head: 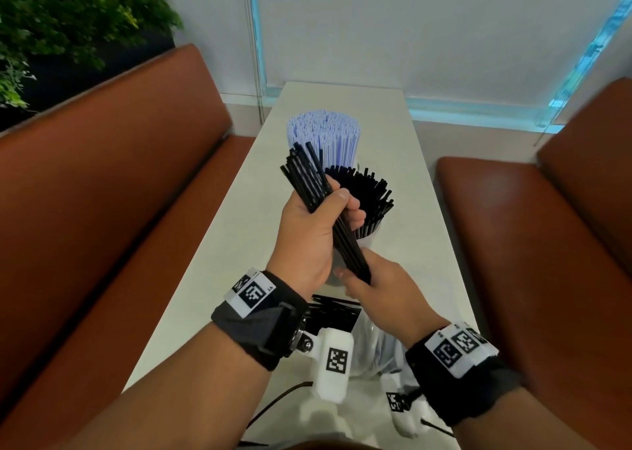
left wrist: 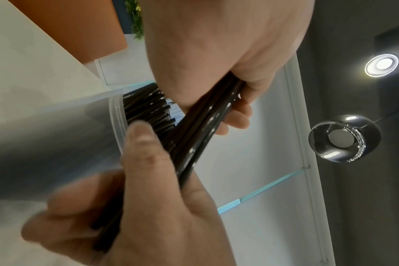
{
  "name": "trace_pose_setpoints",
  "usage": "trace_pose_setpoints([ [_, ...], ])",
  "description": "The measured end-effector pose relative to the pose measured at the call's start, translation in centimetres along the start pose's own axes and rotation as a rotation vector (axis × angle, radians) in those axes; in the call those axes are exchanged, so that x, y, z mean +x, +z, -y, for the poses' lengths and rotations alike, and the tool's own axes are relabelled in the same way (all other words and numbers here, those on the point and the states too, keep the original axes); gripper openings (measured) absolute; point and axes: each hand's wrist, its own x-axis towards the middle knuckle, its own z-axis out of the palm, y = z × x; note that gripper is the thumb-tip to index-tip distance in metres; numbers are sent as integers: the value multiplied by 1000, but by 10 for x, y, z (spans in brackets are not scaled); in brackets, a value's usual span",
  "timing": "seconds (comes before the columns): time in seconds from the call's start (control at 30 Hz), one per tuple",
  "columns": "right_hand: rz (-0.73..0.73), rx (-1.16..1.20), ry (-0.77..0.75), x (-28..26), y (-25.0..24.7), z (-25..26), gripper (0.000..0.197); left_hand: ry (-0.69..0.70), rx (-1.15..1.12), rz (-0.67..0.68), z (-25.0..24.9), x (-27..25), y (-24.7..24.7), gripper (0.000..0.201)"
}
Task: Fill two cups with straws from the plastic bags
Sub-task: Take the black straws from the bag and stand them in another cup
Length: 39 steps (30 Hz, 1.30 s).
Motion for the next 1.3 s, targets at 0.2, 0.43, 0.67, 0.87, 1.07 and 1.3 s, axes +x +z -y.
trace_pose_setpoints([
  [0.2,6,-143,0,3,4,0,28,30,75,65,-10,0,-14,14],
  [0.43,-16,-391,-52,17,-18,-7,52,34,237,21,-36,39,-25,13],
  [0.67,-86,-511,44,45,-8,-17,24,159,70,-135,-34,73,-8,13],
  [0.87,-100,-505,-7,51,-7,-25,24,312,385,-195,-10,80,-16,8],
  [1.07,-91,-506,3,49,-8,-24,26,239,1059,-1,21,66,-36,21],
  [1.3,-65,-511,38,50,-9,-23,25,211,929,25,3,65,-41,96],
])
